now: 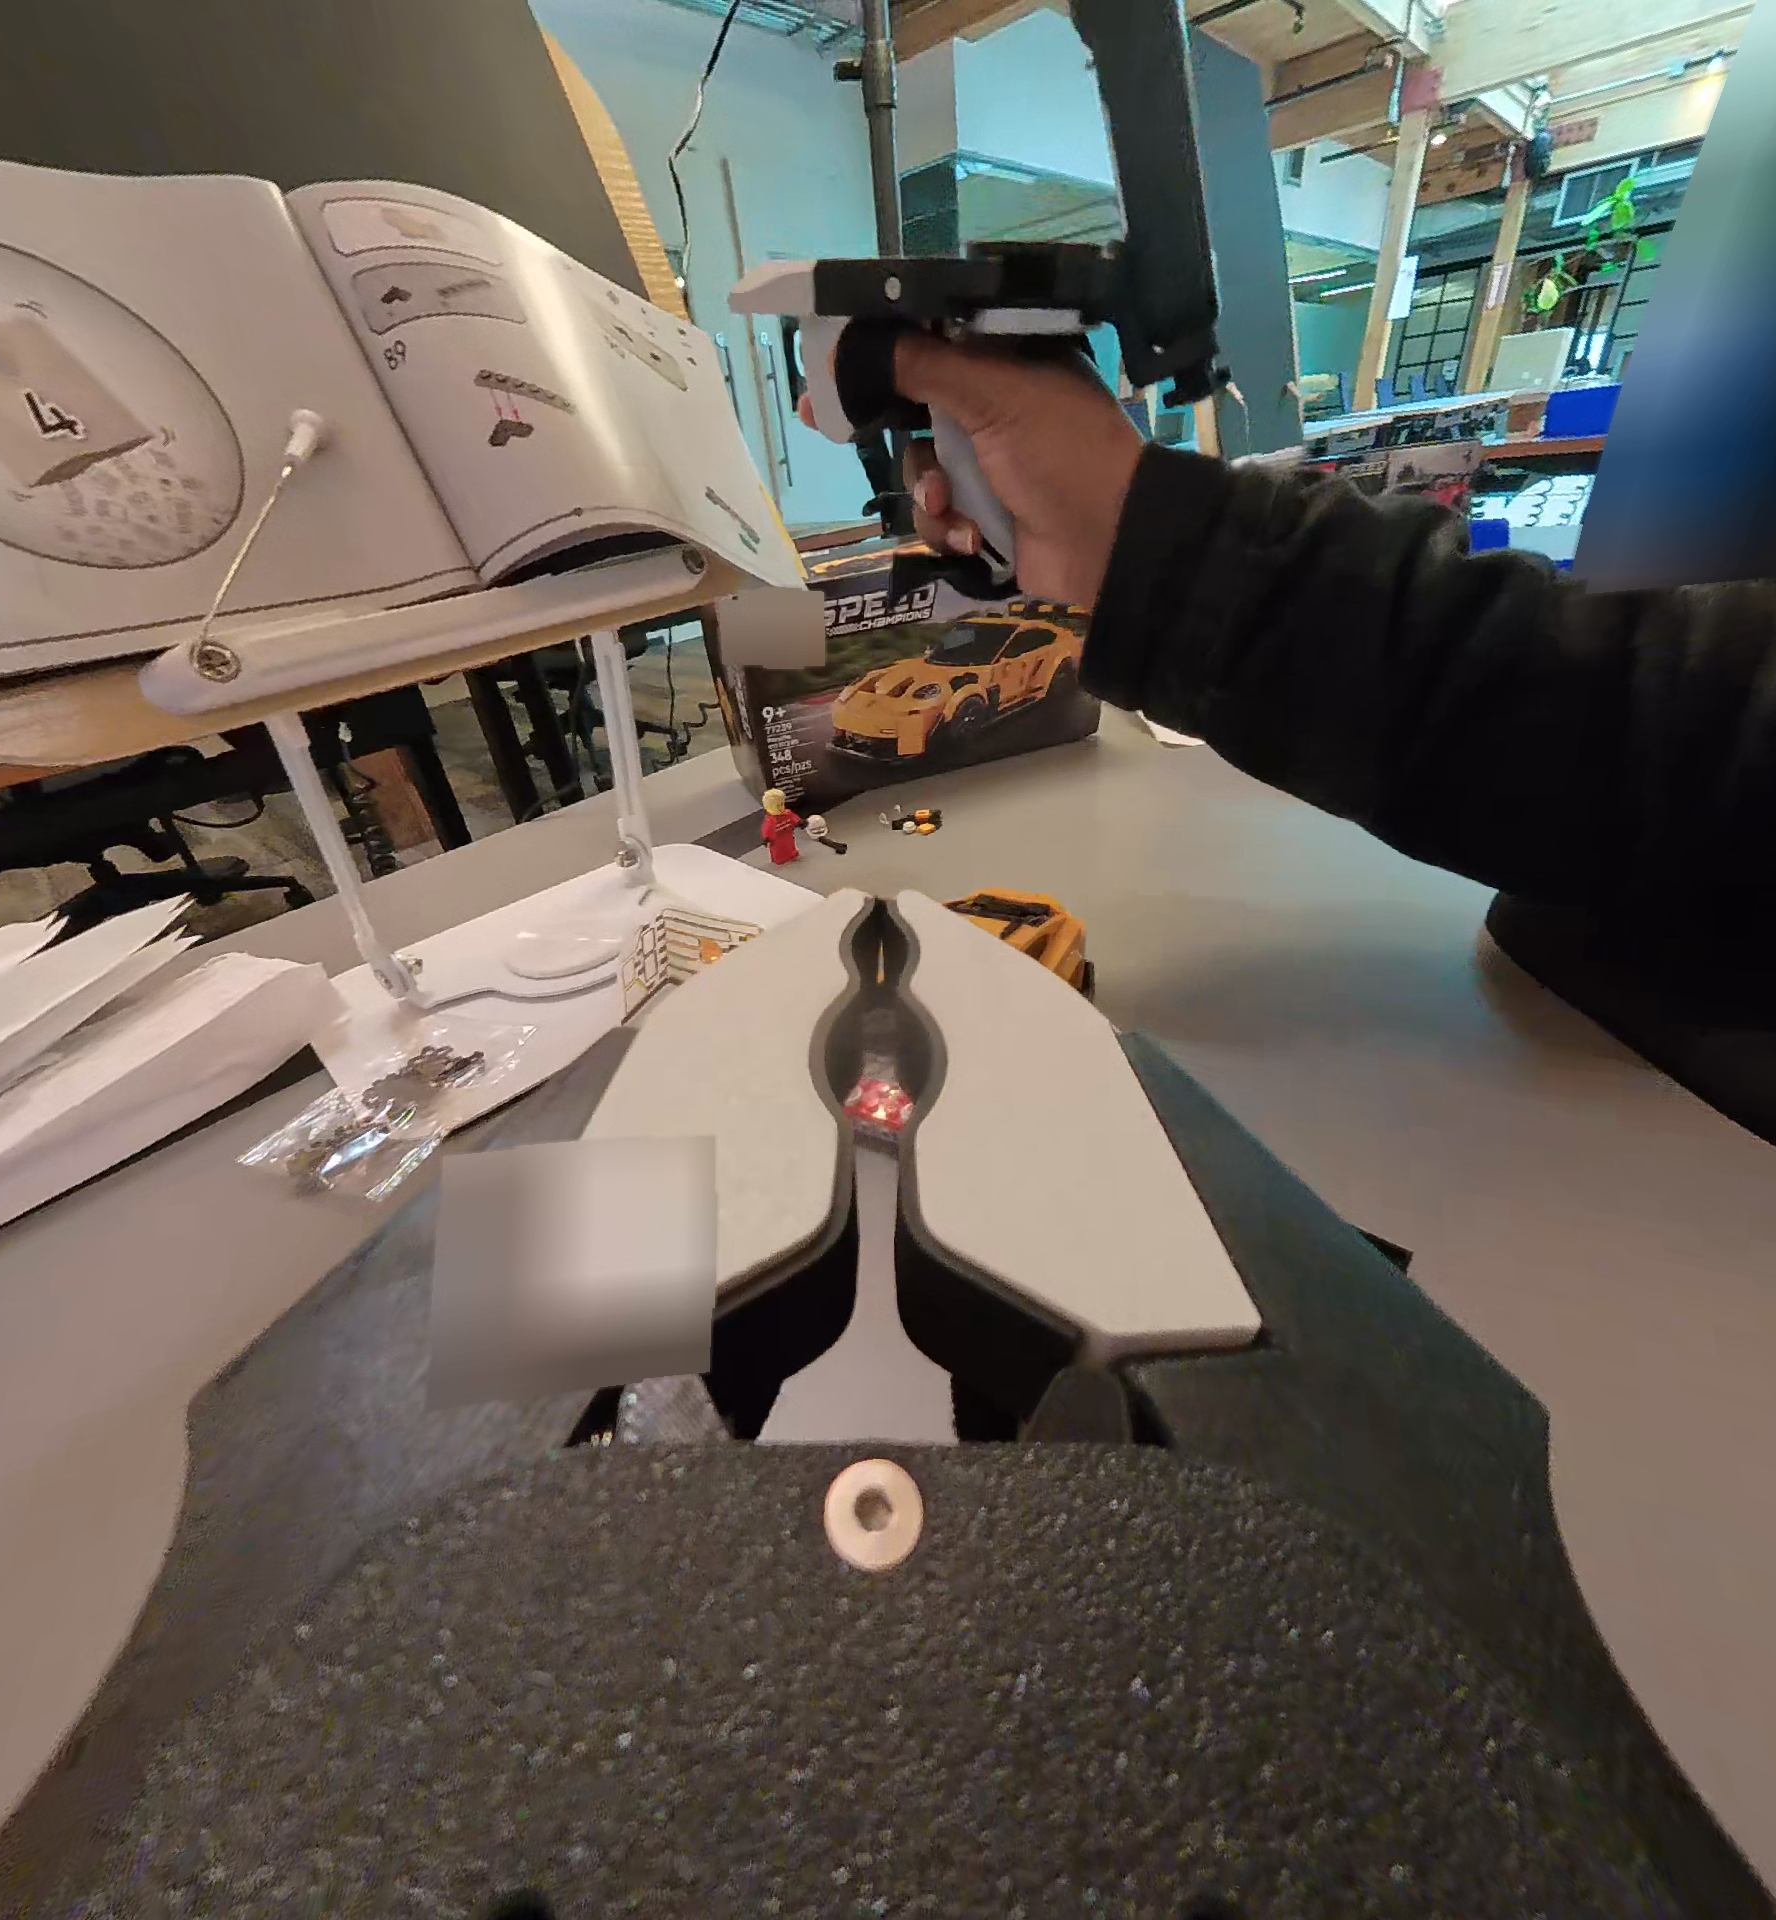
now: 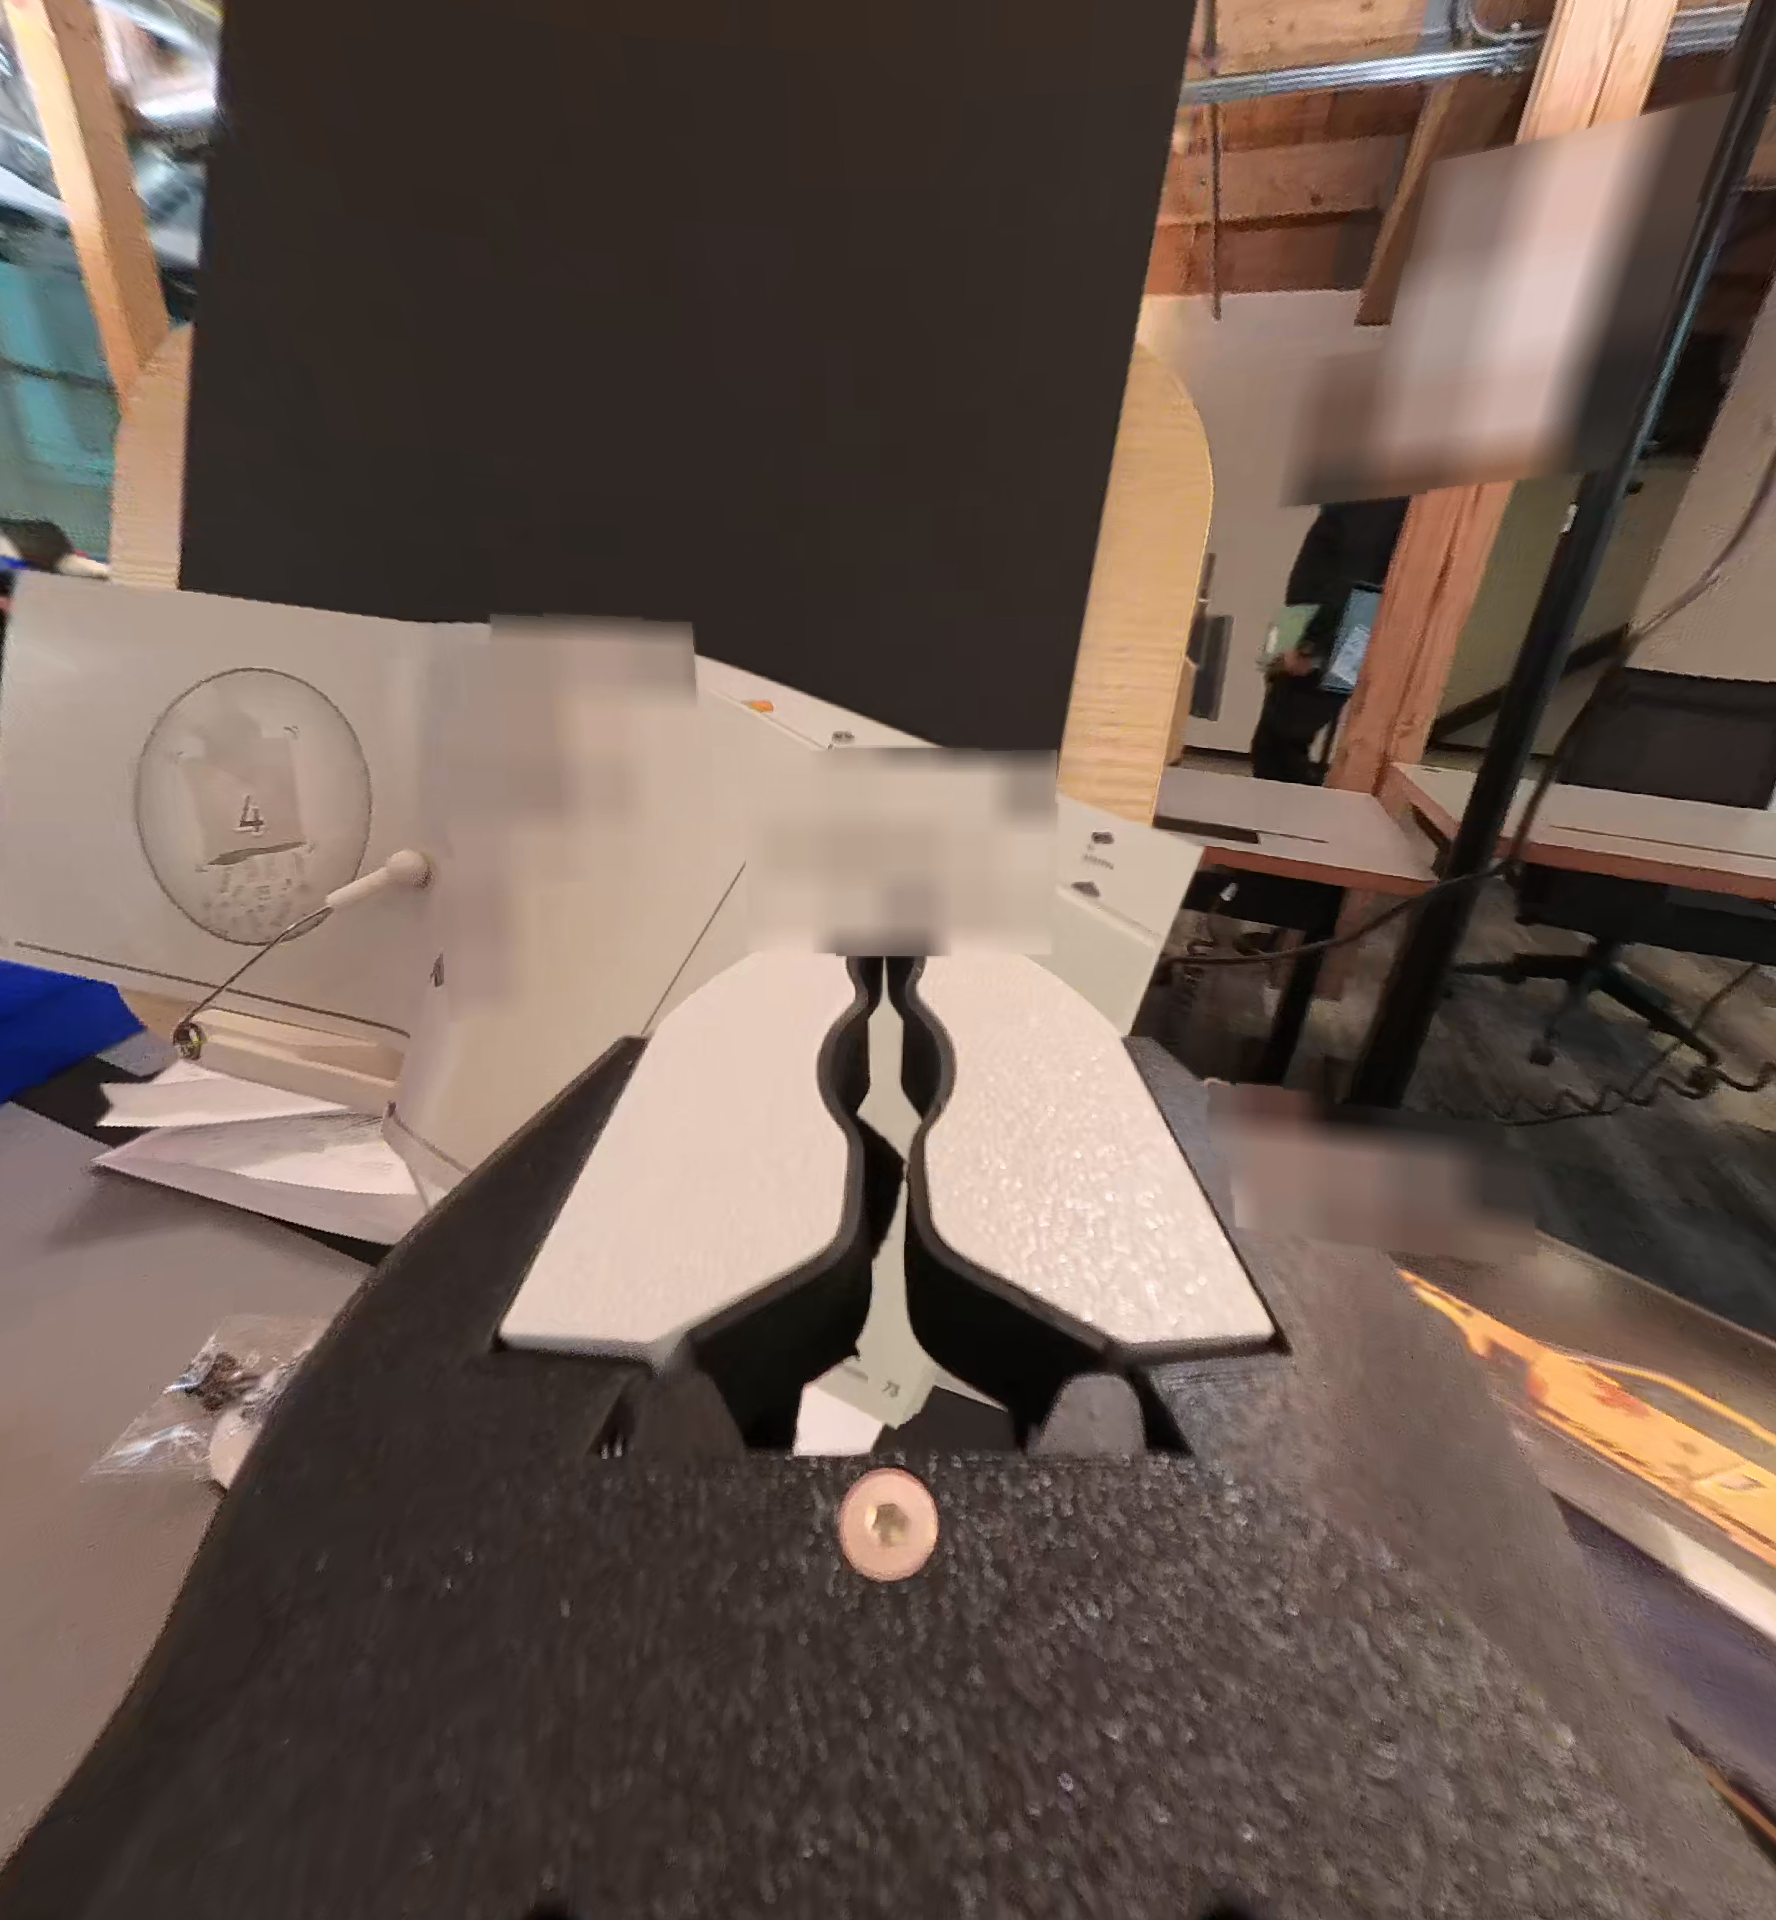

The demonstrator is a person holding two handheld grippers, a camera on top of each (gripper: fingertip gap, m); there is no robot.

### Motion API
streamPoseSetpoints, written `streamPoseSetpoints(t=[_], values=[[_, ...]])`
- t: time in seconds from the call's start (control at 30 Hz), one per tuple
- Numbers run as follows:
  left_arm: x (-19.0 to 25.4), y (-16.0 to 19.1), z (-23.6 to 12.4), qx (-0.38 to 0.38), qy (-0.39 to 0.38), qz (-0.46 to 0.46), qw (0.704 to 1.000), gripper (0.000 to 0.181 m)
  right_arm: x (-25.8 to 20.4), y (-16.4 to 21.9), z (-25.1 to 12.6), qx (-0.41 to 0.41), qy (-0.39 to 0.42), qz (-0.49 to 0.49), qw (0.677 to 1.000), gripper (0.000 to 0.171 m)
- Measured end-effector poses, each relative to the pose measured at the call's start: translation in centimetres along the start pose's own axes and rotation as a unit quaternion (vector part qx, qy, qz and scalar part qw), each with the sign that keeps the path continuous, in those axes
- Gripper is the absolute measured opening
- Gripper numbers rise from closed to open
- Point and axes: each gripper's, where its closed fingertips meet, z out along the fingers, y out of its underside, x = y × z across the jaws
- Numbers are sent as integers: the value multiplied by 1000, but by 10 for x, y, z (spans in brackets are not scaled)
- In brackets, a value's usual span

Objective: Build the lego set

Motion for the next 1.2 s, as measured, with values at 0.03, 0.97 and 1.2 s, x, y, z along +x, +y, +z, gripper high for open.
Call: streamPoseSetpoints(t=[0.03,0.97,1.2], values=[[-1,0,0,1,-1,-2,1000,0,-1,4,1,0,-8,2,1000,0],[-19,2,9,11,-61,-62,996,0,-13,3,29,6,-36,-46,998,0],[-19,4,10,5,-48,-72,996,0,-5,6,31,3,-30,-49,998,0]])
